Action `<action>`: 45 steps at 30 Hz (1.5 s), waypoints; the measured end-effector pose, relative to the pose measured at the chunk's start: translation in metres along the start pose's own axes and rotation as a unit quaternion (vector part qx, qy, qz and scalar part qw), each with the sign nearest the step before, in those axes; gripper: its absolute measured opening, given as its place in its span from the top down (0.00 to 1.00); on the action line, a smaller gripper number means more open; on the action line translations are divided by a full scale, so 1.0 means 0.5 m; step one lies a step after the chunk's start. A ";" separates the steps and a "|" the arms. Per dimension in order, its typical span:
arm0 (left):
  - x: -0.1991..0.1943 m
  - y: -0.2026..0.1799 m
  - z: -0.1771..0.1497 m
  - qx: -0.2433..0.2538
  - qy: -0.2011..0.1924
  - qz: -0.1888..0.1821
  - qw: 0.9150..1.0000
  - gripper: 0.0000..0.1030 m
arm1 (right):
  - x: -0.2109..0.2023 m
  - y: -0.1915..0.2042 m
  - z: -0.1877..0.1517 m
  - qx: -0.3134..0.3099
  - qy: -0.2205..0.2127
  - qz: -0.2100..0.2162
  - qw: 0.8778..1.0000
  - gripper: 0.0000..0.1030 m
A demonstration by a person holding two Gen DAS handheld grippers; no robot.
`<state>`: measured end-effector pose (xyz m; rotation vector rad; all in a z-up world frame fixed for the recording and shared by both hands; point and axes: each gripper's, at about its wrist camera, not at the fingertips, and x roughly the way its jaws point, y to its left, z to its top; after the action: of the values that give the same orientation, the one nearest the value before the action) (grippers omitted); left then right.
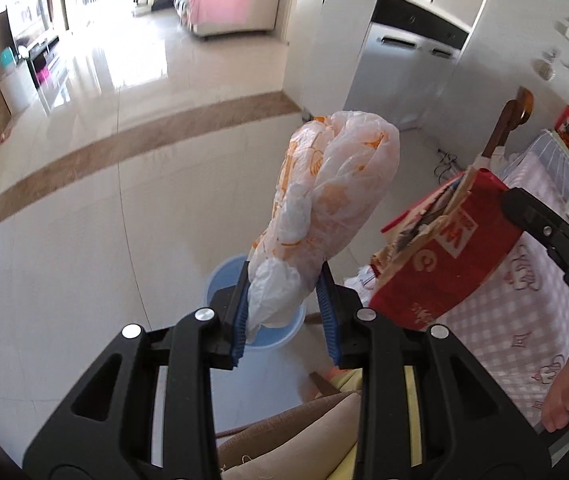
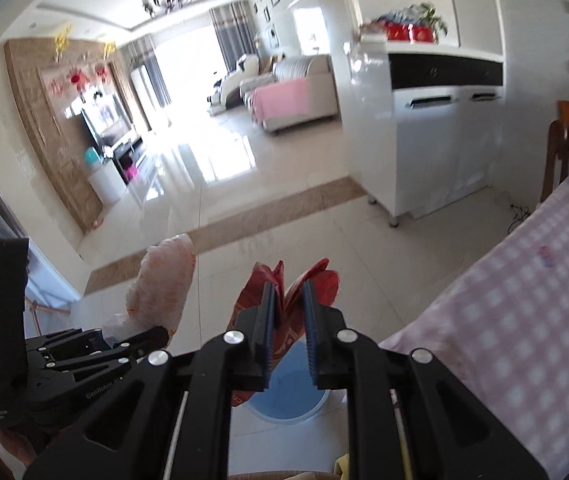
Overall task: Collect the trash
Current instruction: 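Carry both bags to the blue wastebasket and open both grippers to drop them, then move both open grippers back over the table trash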
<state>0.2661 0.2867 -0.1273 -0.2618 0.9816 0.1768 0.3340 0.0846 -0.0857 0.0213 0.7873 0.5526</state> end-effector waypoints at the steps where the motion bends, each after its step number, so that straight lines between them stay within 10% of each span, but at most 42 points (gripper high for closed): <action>1: 0.011 0.002 -0.002 0.000 0.005 0.001 1.000 0.70 | 0.018 -0.001 -0.002 0.000 0.008 -0.001 1.000 0.87; 3: 0.045 0.008 0.000 -0.004 0.021 0.001 1.000 0.66 | 0.053 -0.003 -0.008 0.002 0.025 -0.005 1.000 0.87; 7: 0.109 0.021 0.002 -0.016 0.033 0.016 0.999 0.25 | 0.103 -0.009 -0.022 0.003 0.052 -0.013 0.999 0.87; 21: 0.109 0.163 -0.067 -0.083 0.056 0.093 0.991 0.25 | 0.222 0.073 -0.059 -0.029 0.105 -0.014 0.994 0.82; 25: 0.084 0.189 -0.083 -0.095 0.052 0.107 0.988 0.25 | 0.248 0.101 -0.060 -0.037 0.112 -0.021 0.993 0.33; 45: 0.007 0.129 -0.107 -0.056 0.021 0.127 0.990 0.25 | 0.120 0.086 -0.095 -0.032 0.085 -0.023 0.996 0.33</action>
<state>0.2083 0.3325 -0.1676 -0.2432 1.0466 0.4611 0.3162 0.1415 -0.1500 -0.1048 0.9335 0.5413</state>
